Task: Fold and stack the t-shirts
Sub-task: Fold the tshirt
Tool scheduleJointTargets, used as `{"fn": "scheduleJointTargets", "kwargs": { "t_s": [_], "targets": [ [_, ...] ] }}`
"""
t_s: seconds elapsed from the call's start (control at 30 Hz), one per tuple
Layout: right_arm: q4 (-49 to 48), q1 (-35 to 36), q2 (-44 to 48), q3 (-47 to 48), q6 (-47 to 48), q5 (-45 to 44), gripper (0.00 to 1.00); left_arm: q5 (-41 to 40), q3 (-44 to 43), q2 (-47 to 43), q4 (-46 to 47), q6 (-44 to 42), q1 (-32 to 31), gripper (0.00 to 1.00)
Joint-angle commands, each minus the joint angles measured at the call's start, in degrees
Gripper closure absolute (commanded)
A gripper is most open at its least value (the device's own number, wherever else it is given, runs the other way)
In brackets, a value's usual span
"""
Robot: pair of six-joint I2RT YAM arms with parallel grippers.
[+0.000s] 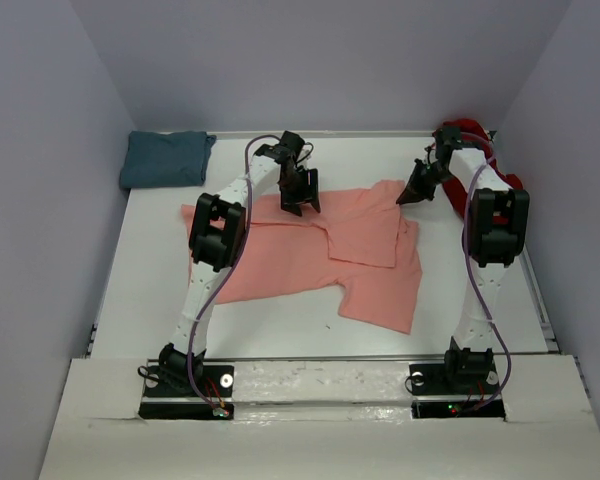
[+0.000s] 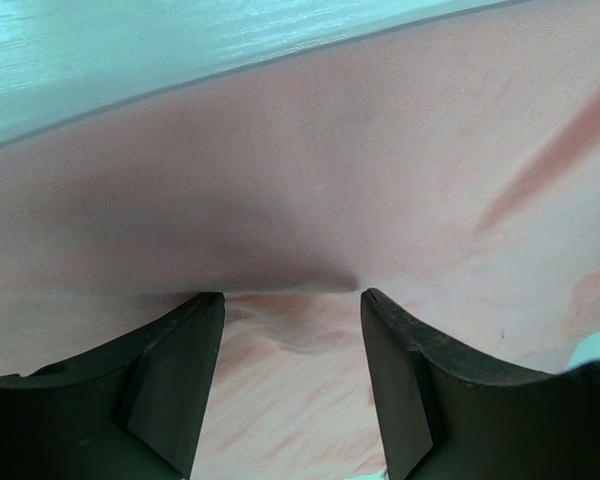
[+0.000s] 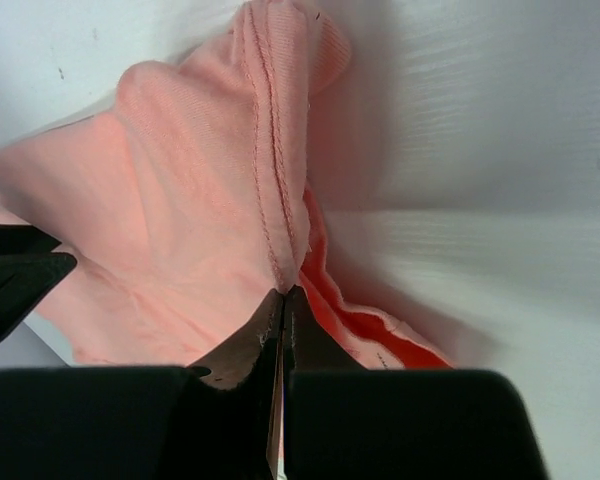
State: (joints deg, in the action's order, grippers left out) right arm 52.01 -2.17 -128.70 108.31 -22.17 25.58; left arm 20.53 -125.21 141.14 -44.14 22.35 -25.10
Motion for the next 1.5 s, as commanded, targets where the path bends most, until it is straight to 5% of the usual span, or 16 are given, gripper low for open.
{"fn": "scheduleJointTargets", "kwargs": {
  "t_s": [0.0, 0.37, 0.6, 1.47],
  "targets": [
    [-1.30, 0.42, 0.13, 5.15, 0.02, -1.40, 1.00, -0.67, 0.14, -1.75, -1.74, -1.26, 0.76, 0.30],
    [1.60, -0.11, -8.48, 19.38, 0.29, -4.23, 1.00, -1.20, -0.91, -4.81, -1.30, -1.70, 3.56, 0.29],
    [1.43, -0.64, -12.18, 21.85, 0.38, -5.02, 1.00, -1.99, 1.45, -16.31, -1.47, 0.15, 11.11, 0.27],
    [0.20, -1.69, -19.21, 30.20, -1.38, -5.37, 1.00, -9.63, 41.62, -42.44, -4.54, 3.14, 16.84, 0.27]
  ]
}}
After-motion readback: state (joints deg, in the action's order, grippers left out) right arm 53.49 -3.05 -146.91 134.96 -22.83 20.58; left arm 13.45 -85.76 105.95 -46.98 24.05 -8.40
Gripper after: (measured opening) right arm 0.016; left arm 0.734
